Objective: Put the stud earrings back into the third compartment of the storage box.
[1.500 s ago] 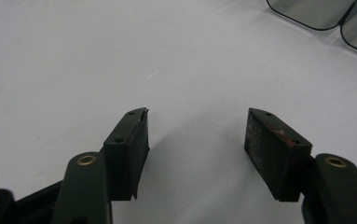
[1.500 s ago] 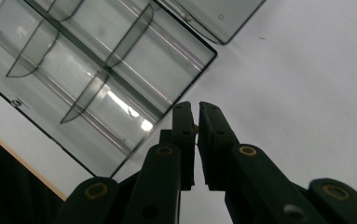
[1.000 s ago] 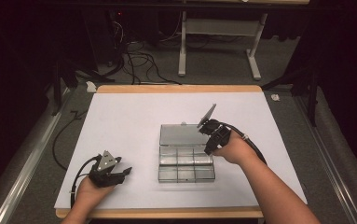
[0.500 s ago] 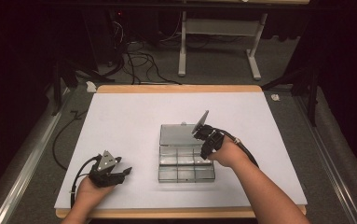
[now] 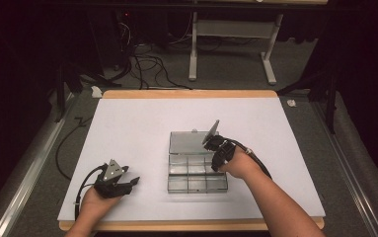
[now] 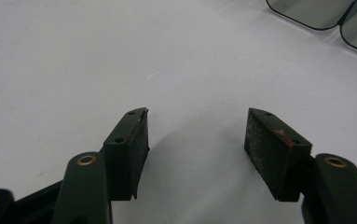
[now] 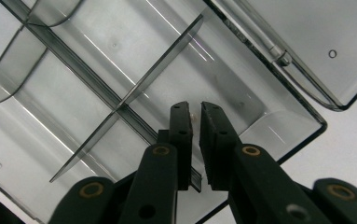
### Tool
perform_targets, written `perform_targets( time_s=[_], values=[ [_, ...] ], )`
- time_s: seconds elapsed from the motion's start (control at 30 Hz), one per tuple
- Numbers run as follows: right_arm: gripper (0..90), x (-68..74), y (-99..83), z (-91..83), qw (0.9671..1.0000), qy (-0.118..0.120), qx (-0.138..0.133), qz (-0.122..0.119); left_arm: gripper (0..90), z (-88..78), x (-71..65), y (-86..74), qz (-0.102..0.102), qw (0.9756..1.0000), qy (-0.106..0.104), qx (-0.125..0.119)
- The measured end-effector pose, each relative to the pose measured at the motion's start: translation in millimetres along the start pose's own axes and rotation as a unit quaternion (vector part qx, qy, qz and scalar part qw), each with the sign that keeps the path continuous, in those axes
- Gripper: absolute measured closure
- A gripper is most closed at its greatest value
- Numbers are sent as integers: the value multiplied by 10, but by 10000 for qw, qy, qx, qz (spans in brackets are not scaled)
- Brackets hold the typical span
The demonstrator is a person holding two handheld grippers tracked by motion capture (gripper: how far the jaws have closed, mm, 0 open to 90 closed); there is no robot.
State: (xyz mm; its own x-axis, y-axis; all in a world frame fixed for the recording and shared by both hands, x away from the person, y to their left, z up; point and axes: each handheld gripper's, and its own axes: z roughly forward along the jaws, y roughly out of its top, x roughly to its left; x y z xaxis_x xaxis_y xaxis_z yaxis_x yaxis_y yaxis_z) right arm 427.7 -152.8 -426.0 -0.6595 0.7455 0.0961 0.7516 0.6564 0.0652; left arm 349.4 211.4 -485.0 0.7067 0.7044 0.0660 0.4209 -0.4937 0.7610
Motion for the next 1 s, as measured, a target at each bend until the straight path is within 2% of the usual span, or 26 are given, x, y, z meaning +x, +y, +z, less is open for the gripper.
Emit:
perform_targets(
  time_s=[0.3,0.33,0.37,0.53,0.57,0.6,0.67,0.77,0.83,0.87,1.0],
  values=[
    [833,-32,-46,-193,9997,24,-233,119,402,1,-1,0,-9,10000,-4,0],
    [833,-30,-55,-222,9995,16,-240,196,402,0,0,0,-10,10000,-6,2],
    [833,-47,-66,-245,9995,17,-288,126,401,1,0,0,-14,10000,-9,3],
    [833,-88,-145,-358,9992,-29,-339,210,402,0,3,0,-15,10000,-13,15],
    [833,-91,-166,-381,9990,-28,-336,301,401,0,3,1,-17,10000,-14,16],
    [834,-123,-194,-409,9992,-64,-333,228,401,0,3,1,-16,10000,-13,16],
    [833,-140,-238,-434,9987,-72,-360,341,401,1,0,0,-12,10000,-5,3],
    [833,-208,-330,-468,9986,-142,-367,346,401,0,3,1,-17,10000,-13,17],
    [832,-229,-384,-486,9981,-150,-353,488,401,0,4,1,-22,10000,-15,18],
    [831,-258,-415,-489,9981,-167,-381,464,401,0,3,0,-20,10000,-11,16],
    [827,-338,-552,-481,9972,-205,-349,636,400,0,2,1,-19,10000,-8,17]
  ],
)
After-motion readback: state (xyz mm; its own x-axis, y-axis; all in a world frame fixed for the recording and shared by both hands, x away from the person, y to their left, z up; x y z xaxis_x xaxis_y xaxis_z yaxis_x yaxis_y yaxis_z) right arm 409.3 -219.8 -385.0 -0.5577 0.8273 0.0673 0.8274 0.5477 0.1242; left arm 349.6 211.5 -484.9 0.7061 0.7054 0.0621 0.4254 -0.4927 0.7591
